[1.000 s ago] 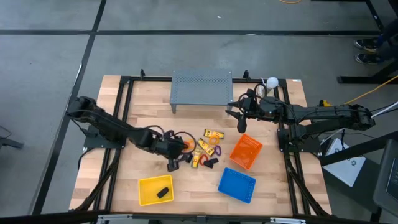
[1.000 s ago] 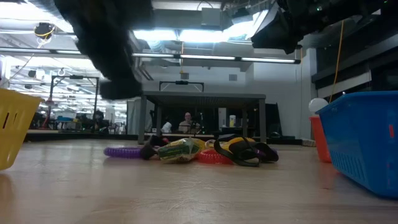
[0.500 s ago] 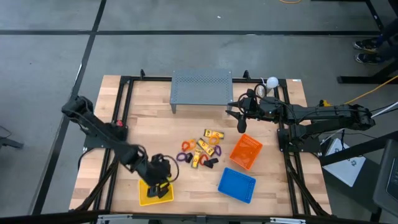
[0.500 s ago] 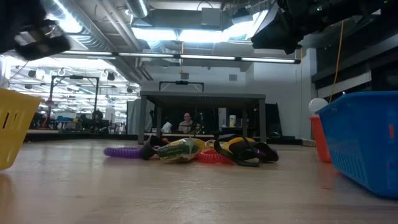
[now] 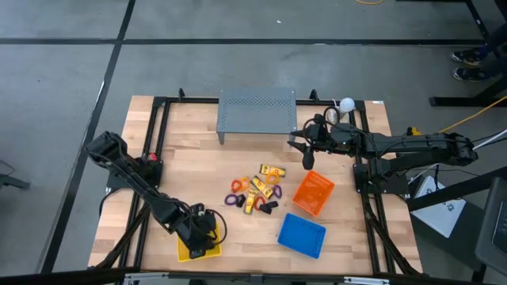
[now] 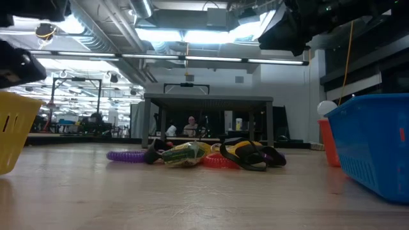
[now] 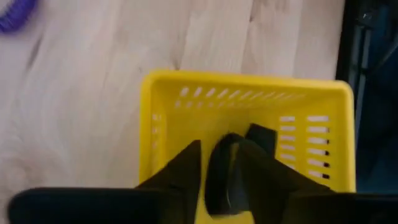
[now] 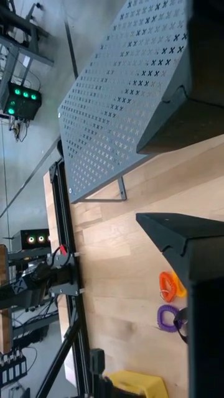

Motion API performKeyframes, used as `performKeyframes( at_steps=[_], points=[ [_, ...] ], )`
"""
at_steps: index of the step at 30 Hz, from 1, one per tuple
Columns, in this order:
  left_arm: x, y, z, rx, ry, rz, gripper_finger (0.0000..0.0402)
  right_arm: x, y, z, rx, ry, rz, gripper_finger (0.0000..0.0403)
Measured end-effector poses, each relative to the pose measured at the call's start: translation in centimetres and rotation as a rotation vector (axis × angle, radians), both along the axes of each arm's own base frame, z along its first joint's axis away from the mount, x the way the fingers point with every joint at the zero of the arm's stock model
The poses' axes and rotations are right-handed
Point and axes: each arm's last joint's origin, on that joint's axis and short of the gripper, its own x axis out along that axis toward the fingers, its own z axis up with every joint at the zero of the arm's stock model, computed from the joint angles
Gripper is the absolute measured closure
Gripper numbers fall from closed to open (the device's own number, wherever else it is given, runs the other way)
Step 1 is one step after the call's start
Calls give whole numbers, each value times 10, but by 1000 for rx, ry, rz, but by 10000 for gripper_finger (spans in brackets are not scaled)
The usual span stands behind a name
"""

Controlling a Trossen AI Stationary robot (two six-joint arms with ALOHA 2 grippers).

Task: Pick & Place Office Desk Supplies
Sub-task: Put the black rubber band into the yellow basket

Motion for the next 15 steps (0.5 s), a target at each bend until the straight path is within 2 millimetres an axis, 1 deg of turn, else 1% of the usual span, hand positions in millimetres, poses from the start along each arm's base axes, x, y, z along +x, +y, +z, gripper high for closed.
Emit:
performKeyframes(
  at_steps=[4, 7, 10, 12, 15],
  points=[
    [-1, 3, 10, 34, -66, -5, 233, 0, 0, 0, 0, 0, 1, 238],
    [-2, 9, 22, 86, -152, 4, 210, 0, 0, 0, 0, 0, 1, 238],
    [-1, 19, 34, 151, -238, 39, 200, 0, 0, 0, 0, 0, 1, 238],
    [4, 29, 40, 194, -283, 99, 199, 0, 0, 0, 0, 0, 1, 238],
    [14, 47, 43, 255, -309, 178, 202, 0, 0, 0, 0, 0, 1, 238]
  ],
)
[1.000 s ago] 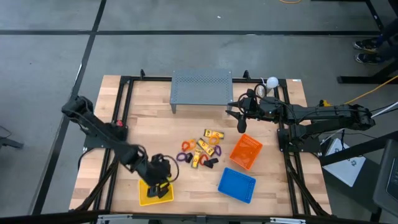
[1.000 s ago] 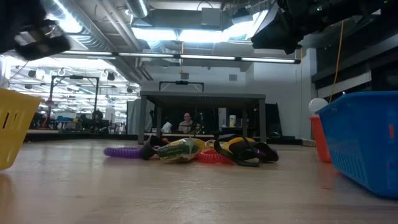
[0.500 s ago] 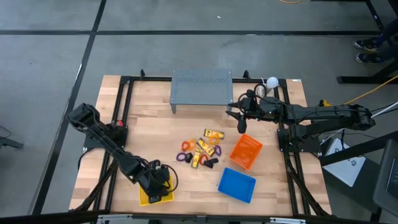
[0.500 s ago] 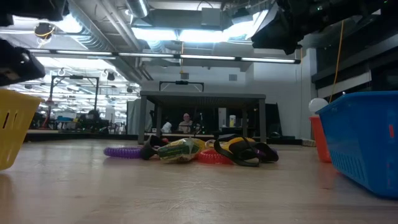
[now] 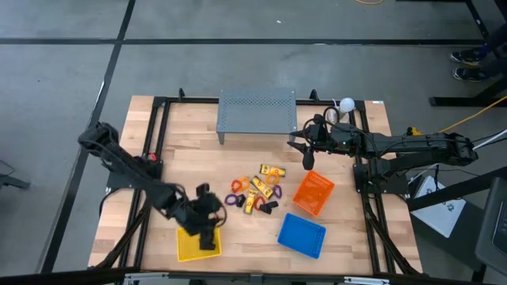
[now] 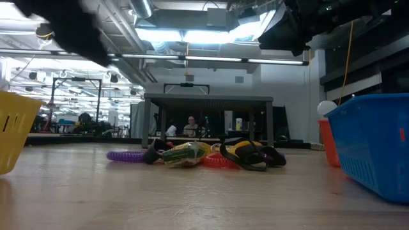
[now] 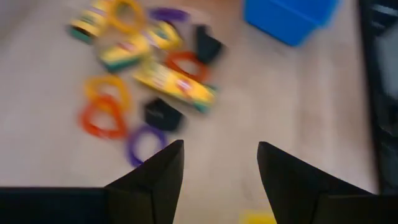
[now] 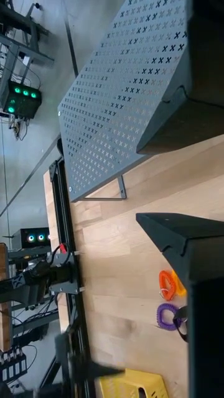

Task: Pick & Place Office Desk Supplies
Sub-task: Put the black rubber band into the yellow basket

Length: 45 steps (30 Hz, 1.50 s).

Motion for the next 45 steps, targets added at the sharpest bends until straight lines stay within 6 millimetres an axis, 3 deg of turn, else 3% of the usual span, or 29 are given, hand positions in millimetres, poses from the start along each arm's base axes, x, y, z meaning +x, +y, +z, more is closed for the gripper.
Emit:
performKeyframes(
  at_steps=[4, 9, 15, 25, 34, 45],
  points=[
    [20, 25, -7, 48, 24, 34, 205, 0, 0, 0, 4, -1, -1, 238],
    [48, 45, -19, 25, 29, -45, 205, 0, 0, 0, 17, -4, -2, 238],
    [59, 64, -35, 28, 95, -19, 205, 0, 0, 0, 19, -4, -2, 238],
    [66, 66, -59, -17, 180, -16, 205, 0, 0, 0, 22, -1, 7, 238],
    [68, 65, -66, -25, 204, -7, 208, 0, 1, -1, 26, 6, 15, 238],
    [69, 65, -68, -25, 205, -7, 259, 4, 0, -7, 35, 35, 16, 238]
  ],
)
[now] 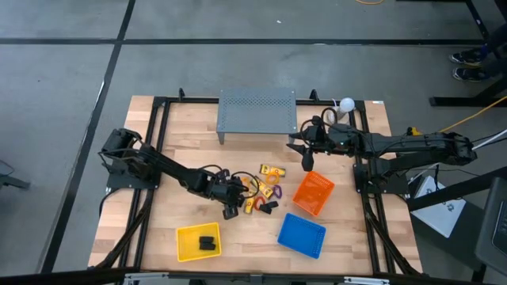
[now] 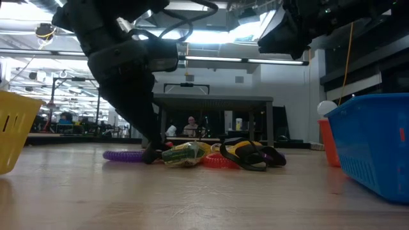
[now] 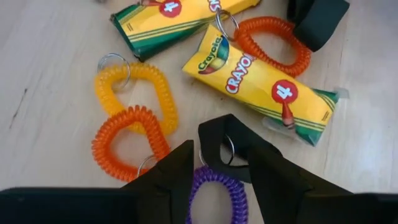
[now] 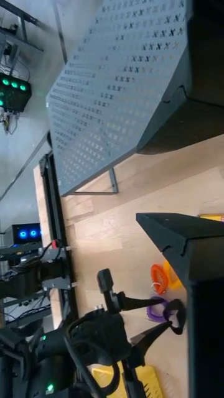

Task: Pick & Place Office Desk Supplies
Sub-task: Put the black rubber band into the yellow basket

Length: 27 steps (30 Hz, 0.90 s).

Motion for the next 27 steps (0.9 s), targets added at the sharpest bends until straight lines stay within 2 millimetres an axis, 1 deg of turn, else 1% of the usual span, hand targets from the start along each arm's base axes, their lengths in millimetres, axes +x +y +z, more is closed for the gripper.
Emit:
performKeyframes(
  at_steps=[4, 10, 12, 15, 21, 22, 24, 27],
  points=[
    [1, 1, -2, -3, 4, 20, 268, 4, 0, -5, 2, 26, 0, 238],
    [-1, 6, -4, -7, 39, 33, 254, 7, 0, -9, 3, 44, 1, 238],
    [-1, 6, -4, -10, 48, 21, 257, 7, 0, -9, 4, 43, 3, 238],
    [-1, 5, -4, -1, 50, 1, 285, 7, 0, -9, 4, 43, 3, 238],
    [-1, 5, -4, 5, 43, -16, 384, 7, 0, -9, 4, 43, 3, 238],
    [0, 5, -4, 2, 38, -17, 392, 7, 0, -9, 4, 43, 2, 238],
    [0, 5, 0, -6, 22, -38, 395, 7, 0, -9, 4, 44, 3, 238],
    [0, 4, 13, -14, -46, -67, 398, 7, 0, -9, 5, 43, 2, 238]
  ],
)
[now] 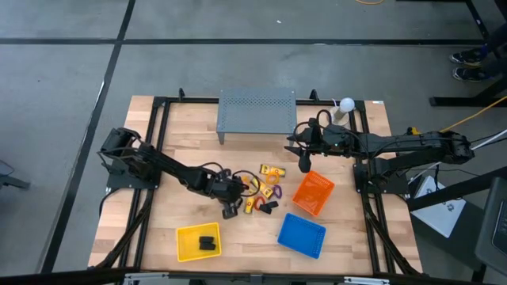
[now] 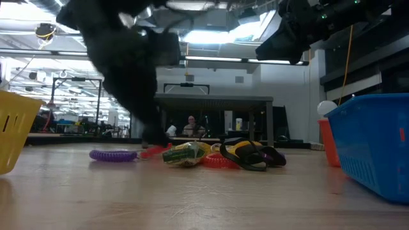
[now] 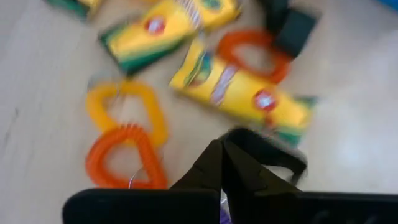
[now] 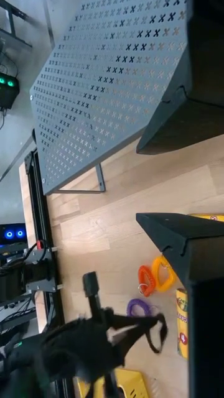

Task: Pick & Place Office Desk Supplies
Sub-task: Put the black rubber band into the yellow basket

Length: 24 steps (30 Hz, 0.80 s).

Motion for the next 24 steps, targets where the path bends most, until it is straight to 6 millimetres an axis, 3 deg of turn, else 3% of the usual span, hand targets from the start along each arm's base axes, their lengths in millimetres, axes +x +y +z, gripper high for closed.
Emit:
performKeyframes(
  at_steps=[7, 14, 18, 24],
  points=[
    [-19, -12, 47, -18, -149, -154, 399, 0, 0, 0, 3, -1, -1, 238],
    [-56, -54, 85, -180, -240, -391, 399, 0, 0, 0, 2, -1, -1, 238],
    [-75, -80, 86, -248, -201, -404, 399, 0, 0, 0, 2, -1, -1, 238],
    [-99, -109, 69, -267, -70, -289, 398, 0, 0, 0, 2, -1, 0, 238]
  ],
)
